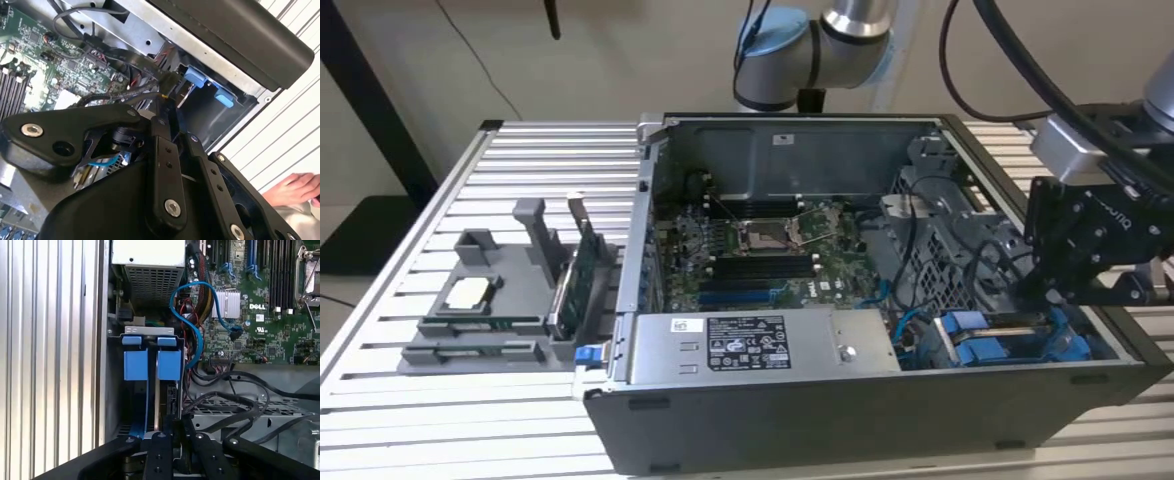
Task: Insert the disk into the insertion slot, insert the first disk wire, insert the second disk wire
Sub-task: 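Insert the first disk wire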
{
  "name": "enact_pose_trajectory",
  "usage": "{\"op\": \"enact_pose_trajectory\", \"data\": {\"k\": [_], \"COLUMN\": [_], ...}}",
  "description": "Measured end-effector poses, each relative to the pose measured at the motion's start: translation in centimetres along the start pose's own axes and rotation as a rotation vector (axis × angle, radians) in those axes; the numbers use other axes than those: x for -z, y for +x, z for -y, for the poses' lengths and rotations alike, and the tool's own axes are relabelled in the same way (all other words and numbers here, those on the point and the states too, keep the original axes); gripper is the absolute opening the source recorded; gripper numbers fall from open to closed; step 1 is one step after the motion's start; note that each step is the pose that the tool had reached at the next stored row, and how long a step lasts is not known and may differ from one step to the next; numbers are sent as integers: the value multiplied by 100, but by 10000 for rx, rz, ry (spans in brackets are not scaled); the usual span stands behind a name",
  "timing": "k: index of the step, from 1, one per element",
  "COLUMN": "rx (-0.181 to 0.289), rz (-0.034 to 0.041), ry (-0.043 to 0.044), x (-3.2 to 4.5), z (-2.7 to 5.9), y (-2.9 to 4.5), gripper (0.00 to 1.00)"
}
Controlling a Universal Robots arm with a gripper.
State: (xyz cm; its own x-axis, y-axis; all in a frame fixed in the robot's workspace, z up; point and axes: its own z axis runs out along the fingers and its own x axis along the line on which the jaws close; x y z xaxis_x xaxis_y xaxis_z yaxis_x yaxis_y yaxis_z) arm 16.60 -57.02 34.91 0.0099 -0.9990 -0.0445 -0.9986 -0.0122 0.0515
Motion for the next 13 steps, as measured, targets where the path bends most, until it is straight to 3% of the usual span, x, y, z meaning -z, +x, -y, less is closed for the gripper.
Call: {"op": "enact_pose_trajectory", "data": {"k": [13], "rx": [-5], "rz": [-1], "ry": [1], "x": [-60], "z": [27], "y": [3], "gripper": [19]}}
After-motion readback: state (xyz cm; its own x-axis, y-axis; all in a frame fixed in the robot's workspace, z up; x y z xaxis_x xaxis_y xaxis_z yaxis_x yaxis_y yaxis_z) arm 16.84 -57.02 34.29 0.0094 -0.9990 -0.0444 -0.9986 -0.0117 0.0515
